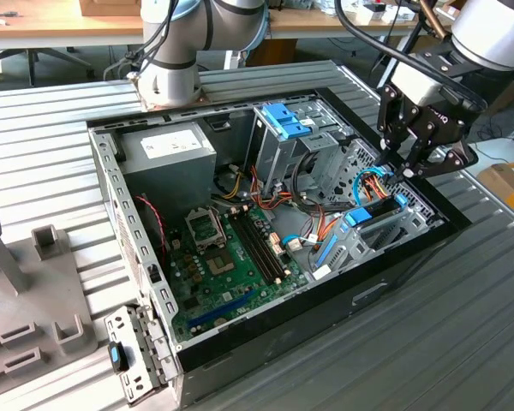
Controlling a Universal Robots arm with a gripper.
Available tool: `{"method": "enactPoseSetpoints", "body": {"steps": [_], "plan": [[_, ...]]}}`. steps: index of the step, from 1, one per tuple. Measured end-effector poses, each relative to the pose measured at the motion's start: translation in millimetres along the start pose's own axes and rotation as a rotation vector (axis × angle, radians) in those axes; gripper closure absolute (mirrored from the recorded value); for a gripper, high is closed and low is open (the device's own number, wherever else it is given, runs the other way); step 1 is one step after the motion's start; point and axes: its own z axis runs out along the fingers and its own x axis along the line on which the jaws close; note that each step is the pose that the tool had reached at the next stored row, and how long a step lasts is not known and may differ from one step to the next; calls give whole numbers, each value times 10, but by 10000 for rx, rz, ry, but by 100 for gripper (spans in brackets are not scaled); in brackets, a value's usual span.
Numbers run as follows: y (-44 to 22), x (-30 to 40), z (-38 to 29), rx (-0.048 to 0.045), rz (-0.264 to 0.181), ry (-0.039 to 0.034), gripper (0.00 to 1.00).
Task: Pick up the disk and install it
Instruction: 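Insert the second disk wire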
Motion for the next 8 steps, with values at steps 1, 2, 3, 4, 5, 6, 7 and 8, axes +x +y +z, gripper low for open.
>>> {"method": "enactPoseSetpoints", "body": {"steps": [1, 2, 3, 4, 5, 6, 7, 8], "plan": [[-1, -30, 2, 0, 1, -1, 62], [-18, -56, 7, 0, 1, -1, 62], [-54, -56, 11, 0, 1, 2, 62], [-97, -58, 15, -1, 0, 12, 62], [-125, -57, 21, 0, -1, 26, 62], [-159, -57, 32, 0, -2, 44, 62], [-182, -55, 51, 0, -3, 55, 62], [-189, -55, 60, 0, -4, 65, 62]]}}
